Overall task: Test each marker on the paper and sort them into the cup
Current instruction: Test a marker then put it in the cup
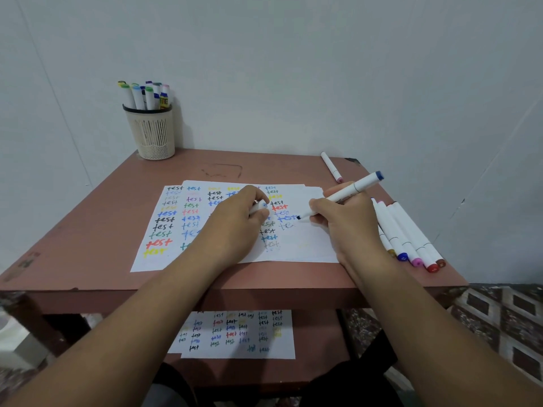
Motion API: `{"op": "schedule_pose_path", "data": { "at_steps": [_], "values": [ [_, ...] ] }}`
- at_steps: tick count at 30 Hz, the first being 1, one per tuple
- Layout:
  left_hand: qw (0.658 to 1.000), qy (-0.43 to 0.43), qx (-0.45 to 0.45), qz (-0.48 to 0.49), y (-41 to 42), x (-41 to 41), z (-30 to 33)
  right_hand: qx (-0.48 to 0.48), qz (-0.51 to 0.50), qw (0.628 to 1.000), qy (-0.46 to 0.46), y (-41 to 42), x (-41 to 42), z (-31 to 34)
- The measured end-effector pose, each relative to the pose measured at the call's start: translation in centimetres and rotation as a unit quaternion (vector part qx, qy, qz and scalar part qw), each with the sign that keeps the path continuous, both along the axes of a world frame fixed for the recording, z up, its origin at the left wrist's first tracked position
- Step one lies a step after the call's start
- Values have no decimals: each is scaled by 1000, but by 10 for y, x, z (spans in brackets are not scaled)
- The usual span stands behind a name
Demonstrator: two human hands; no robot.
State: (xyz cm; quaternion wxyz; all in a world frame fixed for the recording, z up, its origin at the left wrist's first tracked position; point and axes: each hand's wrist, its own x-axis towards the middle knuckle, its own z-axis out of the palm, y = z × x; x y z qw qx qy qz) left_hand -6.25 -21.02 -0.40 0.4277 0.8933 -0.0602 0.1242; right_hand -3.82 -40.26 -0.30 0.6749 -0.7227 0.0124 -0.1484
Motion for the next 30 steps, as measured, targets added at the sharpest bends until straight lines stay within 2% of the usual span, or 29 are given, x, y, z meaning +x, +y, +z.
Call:
{"op": "schedule_pose_path", "data": {
  "at_steps": [5, 15, 25, 30],
  "values": [
    [1000, -3, 2, 0, 0, 0, 0, -51, 11, 999, 5, 0, -2, -2],
    [1000, -4, 7, 0, 0, 0, 0, -77, 10, 997, 9, 1, -3, -1],
    [1000, -1, 3, -3, 0, 1, 0, -75, 10, 997, 16, -1, -4, -1],
    [1000, -2, 2, -4, 1, 1, -1, -30, -35, 999, 8, -2, 0, -1]
  ]
}}
